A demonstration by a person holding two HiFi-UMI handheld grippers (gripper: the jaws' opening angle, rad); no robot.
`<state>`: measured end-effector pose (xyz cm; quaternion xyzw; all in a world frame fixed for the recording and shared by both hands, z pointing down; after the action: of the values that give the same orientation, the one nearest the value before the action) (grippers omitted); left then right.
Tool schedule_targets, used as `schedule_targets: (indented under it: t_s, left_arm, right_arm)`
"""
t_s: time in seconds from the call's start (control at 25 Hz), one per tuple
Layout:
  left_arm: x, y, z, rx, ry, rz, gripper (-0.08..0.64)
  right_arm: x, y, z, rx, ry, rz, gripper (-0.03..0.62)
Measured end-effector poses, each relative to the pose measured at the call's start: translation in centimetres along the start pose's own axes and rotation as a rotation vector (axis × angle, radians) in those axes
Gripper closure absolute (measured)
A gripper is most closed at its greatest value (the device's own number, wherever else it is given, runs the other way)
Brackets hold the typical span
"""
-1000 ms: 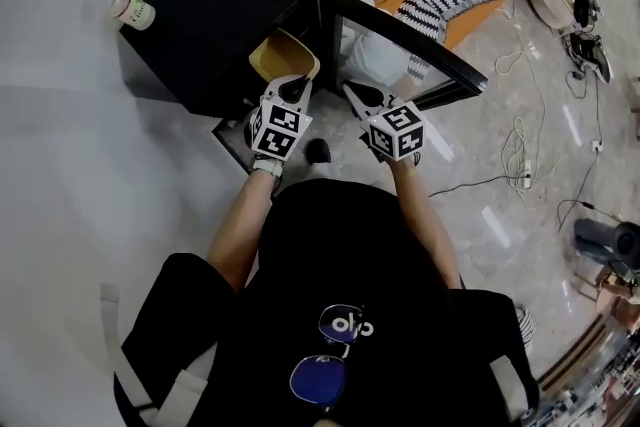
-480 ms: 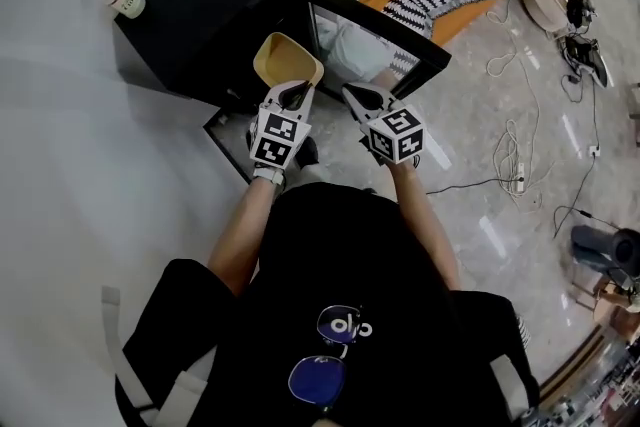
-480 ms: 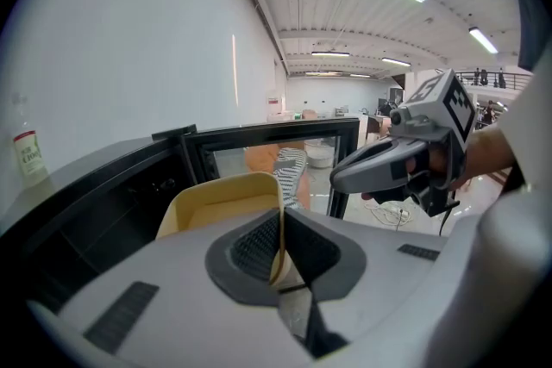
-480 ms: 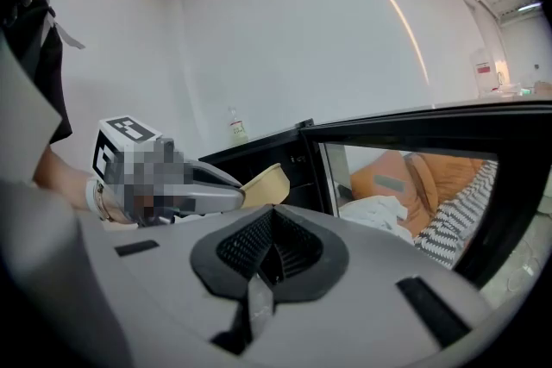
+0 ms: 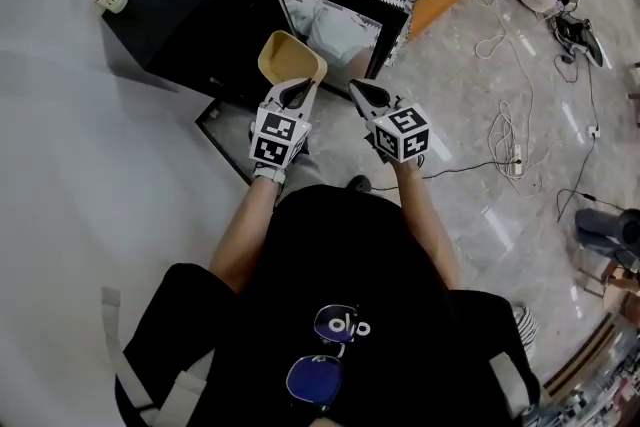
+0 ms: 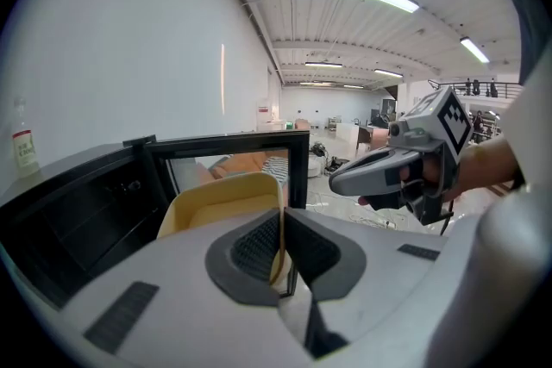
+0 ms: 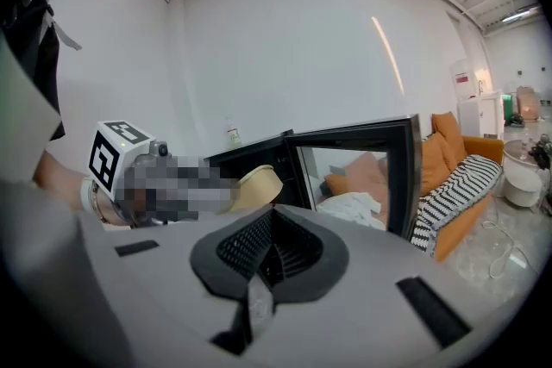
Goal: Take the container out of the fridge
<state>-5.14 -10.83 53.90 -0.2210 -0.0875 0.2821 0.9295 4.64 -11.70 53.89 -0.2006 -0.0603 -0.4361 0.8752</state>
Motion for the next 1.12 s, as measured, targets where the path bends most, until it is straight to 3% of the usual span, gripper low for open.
schedule_targets:
  t_s: [0.52, 1.12]
  left_arm:
    - [9.5, -0.9, -3.5, 0.077, -0.045, 0.101, 0.543]
    - [15.2, -2.8, -5.6, 0.107, -0.097, 0.23, 0.541]
  right_arm:
    - [2.8, 10.6, 0.5, 0.078, 0.022, 0.148, 0.584]
    - [5.0, 17.0, 1.3, 0.152, -0.023, 0.29, 0.584]
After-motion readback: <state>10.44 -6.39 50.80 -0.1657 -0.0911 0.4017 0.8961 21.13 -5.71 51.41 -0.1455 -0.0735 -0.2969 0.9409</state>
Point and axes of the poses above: the fingertips, and each gripper's own axes: y backward along the fingers, x to its right, z out of its underside, the point moved 2 cm from there along y, backward along the fingers, and after that the axes turned 2 degrees about x, right-handed, at the moved point
